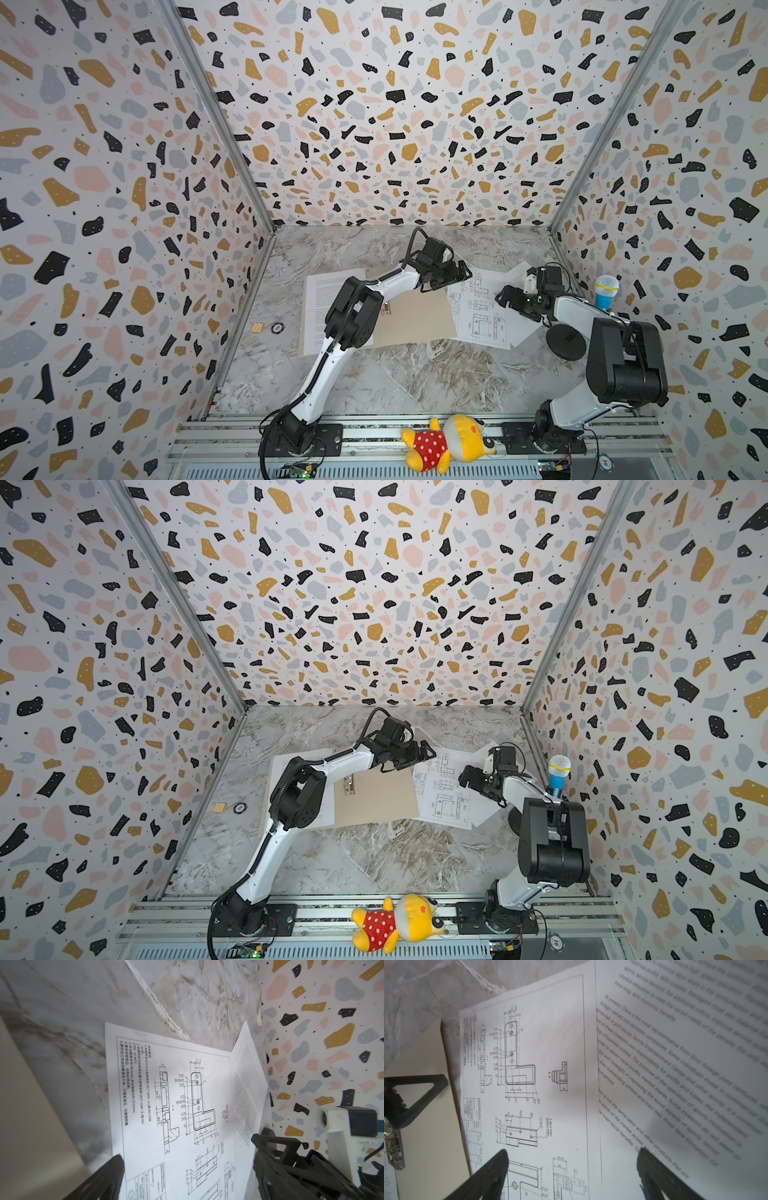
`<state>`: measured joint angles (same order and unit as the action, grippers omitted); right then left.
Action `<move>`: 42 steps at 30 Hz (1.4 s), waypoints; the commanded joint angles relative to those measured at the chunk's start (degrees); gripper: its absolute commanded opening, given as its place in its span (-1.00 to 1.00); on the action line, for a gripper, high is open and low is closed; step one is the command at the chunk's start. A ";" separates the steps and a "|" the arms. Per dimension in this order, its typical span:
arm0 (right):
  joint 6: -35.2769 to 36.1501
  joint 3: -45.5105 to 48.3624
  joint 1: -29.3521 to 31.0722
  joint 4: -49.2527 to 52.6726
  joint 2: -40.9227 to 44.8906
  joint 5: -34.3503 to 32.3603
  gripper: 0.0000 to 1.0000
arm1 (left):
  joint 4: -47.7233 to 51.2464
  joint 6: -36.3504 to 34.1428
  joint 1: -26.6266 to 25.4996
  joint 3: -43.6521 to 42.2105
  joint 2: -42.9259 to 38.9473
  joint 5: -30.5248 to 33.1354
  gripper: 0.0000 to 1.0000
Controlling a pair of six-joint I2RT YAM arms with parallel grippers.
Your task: Put the files into the folder
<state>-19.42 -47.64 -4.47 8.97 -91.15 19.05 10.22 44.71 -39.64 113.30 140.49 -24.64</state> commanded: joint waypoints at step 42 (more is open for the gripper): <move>-1.04 -0.44 -0.72 1.12 -6.68 25.93 0.75 | -12.16 5.54 -1.76 -10.96 -1.32 -3.61 0.85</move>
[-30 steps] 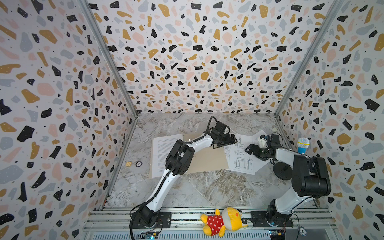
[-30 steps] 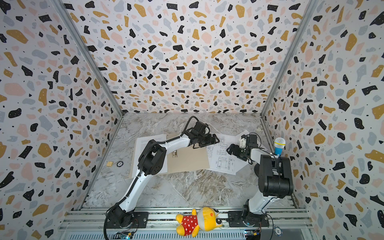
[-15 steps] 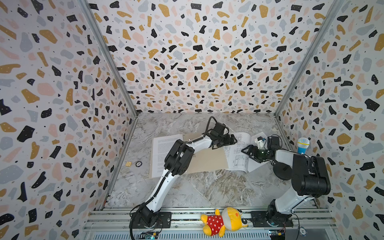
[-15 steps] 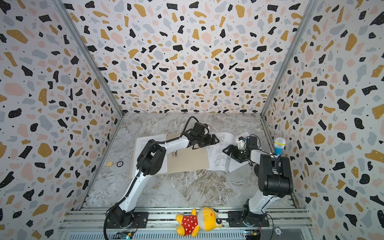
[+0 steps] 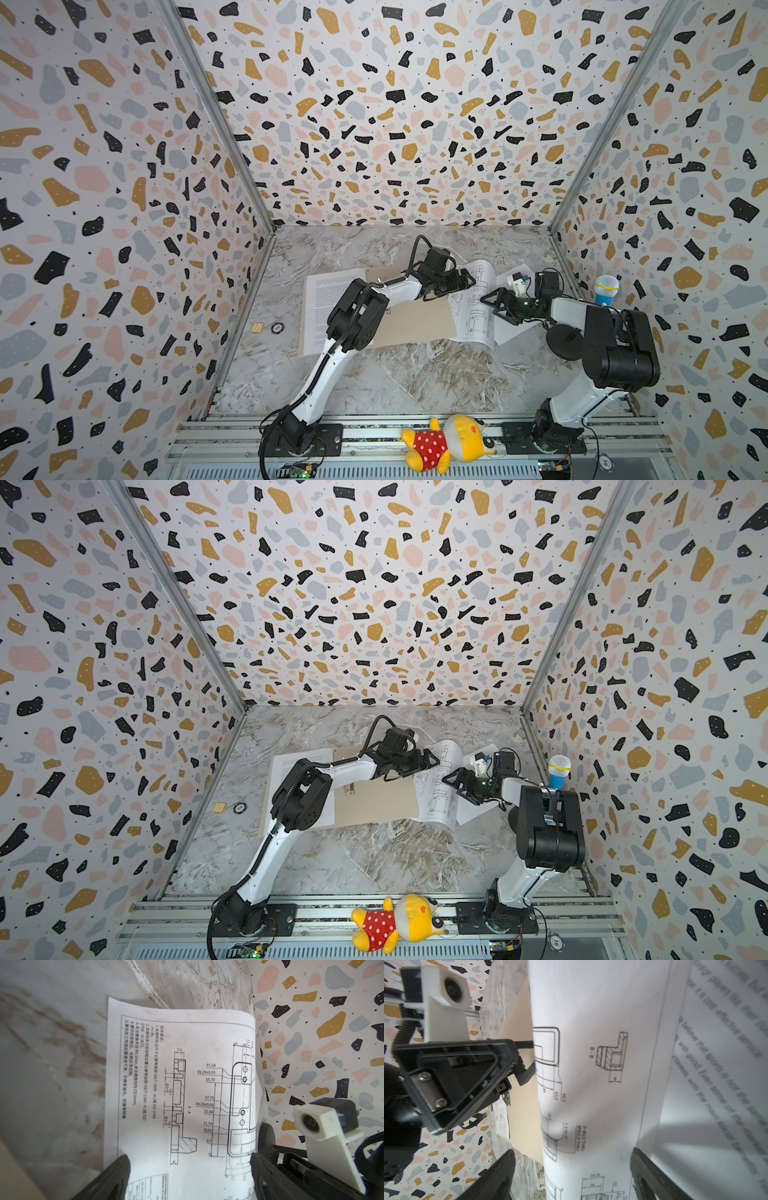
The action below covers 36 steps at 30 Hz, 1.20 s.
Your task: Put the files into the folder
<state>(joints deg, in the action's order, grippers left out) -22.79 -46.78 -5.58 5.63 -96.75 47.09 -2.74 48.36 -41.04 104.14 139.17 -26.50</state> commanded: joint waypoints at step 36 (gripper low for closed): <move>-1.58 -2.26 3.05 6.57 -3.86 -6.24 0.39 | -1.22 11.25 -1.57 -4.27 -9.25 -1.46 0.95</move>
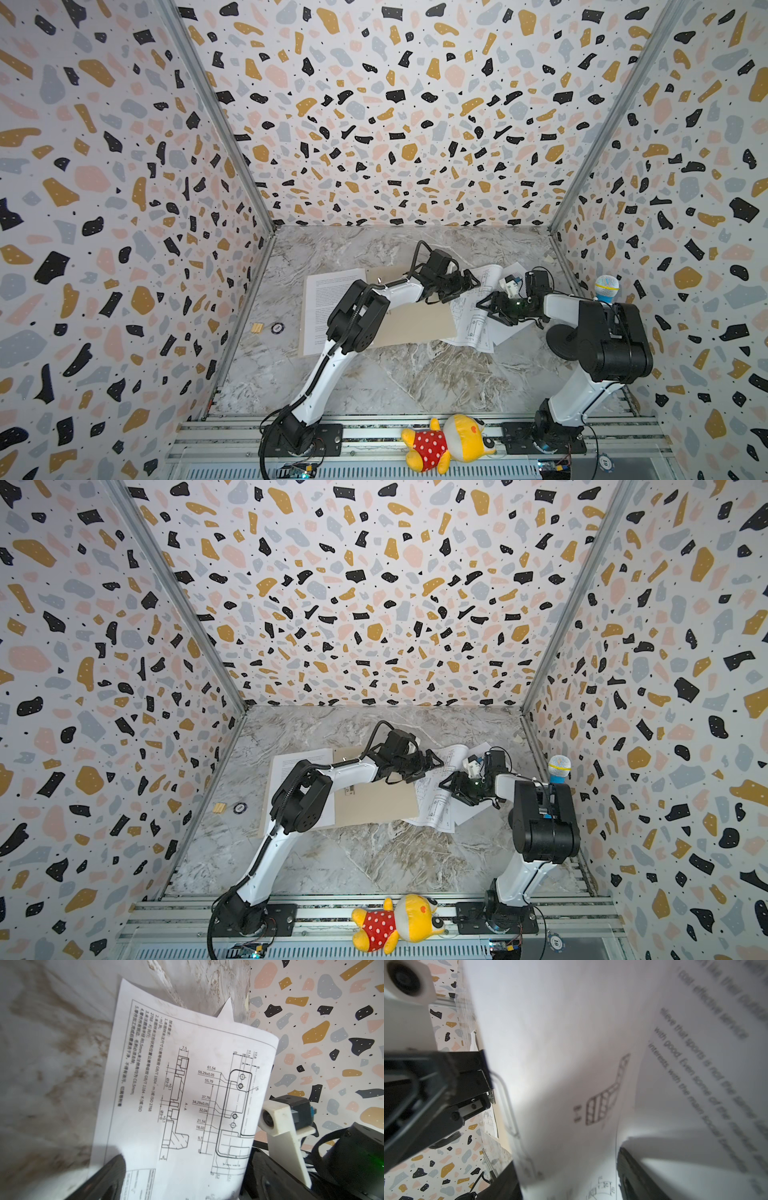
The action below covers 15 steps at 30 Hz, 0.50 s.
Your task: Put the files into the folder
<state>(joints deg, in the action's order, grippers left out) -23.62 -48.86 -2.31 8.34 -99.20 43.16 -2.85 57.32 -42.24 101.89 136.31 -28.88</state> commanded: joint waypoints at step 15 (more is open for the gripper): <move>-3.00 -0.30 -0.24 3.09 -2.58 -0.50 0.39 | -37.44 29.35 -11.50 -47.33 -30.82 12.02 1.00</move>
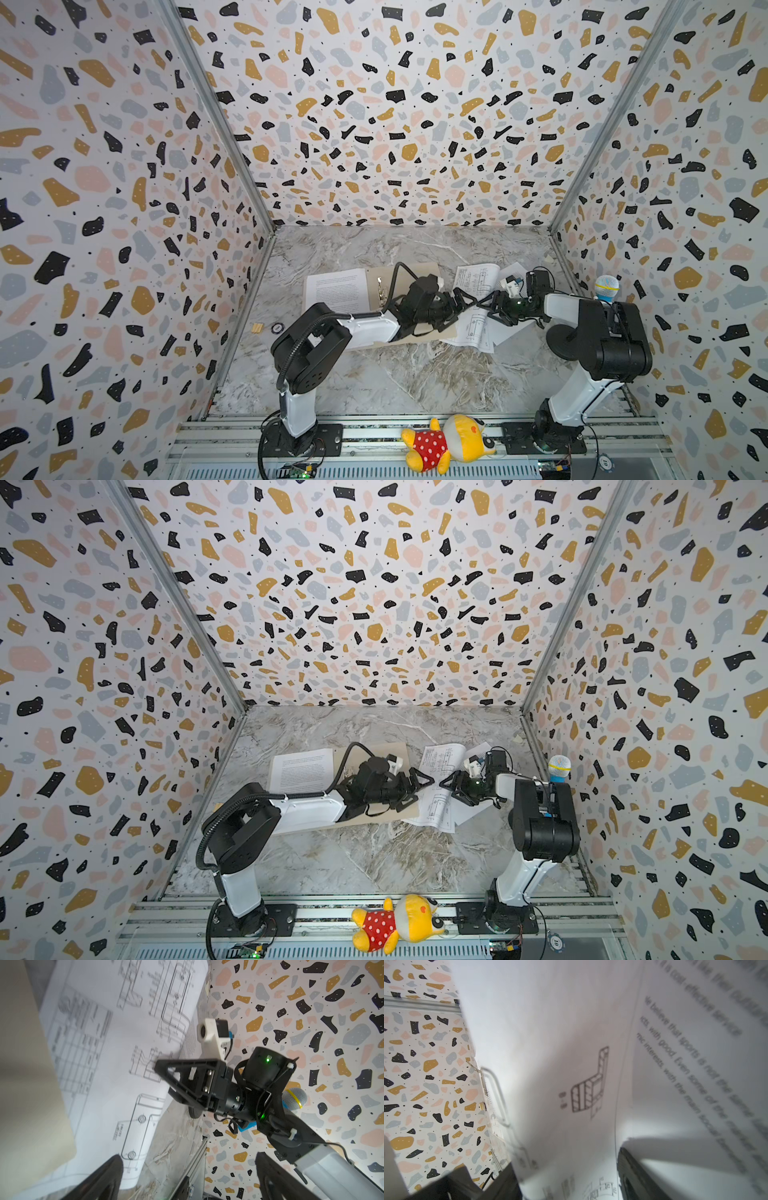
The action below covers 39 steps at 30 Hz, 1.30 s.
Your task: Put the files into the folder
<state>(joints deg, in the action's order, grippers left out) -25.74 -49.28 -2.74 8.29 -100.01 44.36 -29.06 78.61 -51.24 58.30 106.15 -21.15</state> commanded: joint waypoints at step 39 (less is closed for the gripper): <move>-1.26 1.45 -0.04 3.56 1.86 -6.80 0.39 | -45.24 29.23 -18.63 -12.41 16.13 38.03 0.69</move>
<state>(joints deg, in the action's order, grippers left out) -26.98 -49.19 -2.72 8.40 -99.22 42.17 -68.64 106.32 -69.32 45.28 121.23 13.34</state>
